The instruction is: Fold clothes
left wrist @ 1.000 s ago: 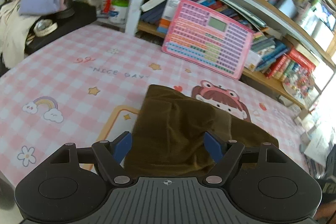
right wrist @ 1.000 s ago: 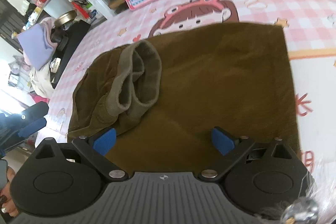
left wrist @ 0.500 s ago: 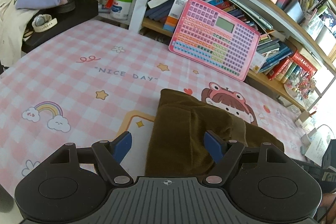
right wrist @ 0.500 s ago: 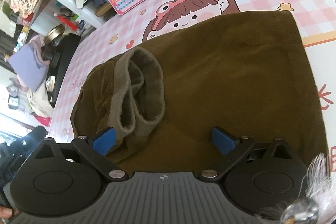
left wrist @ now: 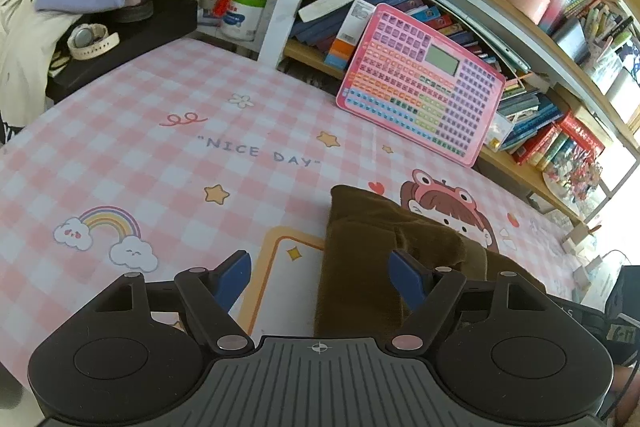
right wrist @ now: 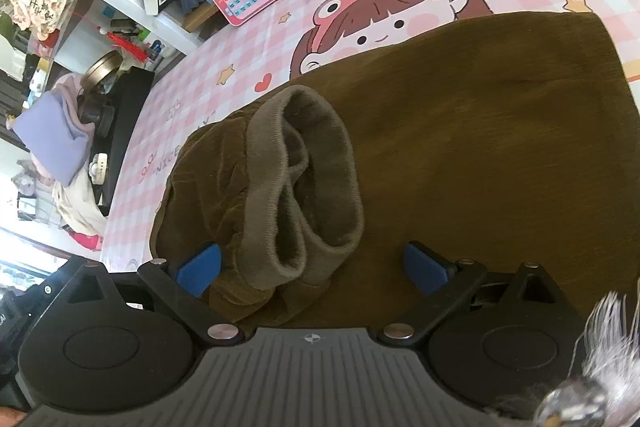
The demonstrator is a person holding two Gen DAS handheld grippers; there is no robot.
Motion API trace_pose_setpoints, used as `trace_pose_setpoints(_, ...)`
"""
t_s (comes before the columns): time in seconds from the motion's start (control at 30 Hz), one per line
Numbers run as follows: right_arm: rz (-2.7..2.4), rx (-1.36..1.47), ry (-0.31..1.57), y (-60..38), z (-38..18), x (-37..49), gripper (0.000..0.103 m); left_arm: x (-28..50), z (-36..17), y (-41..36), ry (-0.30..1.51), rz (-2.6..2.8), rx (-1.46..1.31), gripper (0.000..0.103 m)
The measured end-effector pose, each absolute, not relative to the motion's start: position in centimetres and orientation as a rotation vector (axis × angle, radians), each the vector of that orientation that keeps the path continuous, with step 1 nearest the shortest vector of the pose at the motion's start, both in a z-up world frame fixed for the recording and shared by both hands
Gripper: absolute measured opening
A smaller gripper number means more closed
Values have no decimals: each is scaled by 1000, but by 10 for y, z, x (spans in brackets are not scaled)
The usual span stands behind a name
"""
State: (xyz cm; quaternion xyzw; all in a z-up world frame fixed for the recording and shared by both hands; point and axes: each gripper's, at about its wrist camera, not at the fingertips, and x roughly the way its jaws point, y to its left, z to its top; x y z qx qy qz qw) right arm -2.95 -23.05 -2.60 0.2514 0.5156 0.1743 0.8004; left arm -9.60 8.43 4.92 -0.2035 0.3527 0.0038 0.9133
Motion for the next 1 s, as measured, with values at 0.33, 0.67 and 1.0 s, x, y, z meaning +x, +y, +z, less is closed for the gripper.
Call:
trace_pose_setpoints(0.33, 355, 474, 1116, -213, -22, -41, 97, -94, 40, 102, 708, 13, -481, 78)
trace_pose_setpoints(0.67, 313, 596, 1115, -209, -25, -35, 87, -92, 30, 114, 707, 5, -529, 78)
trace_pose_setpoints(1.0, 158, 843, 1085, -234, -38, -32, 39, -87, 28, 120, 709, -17, -548, 78)
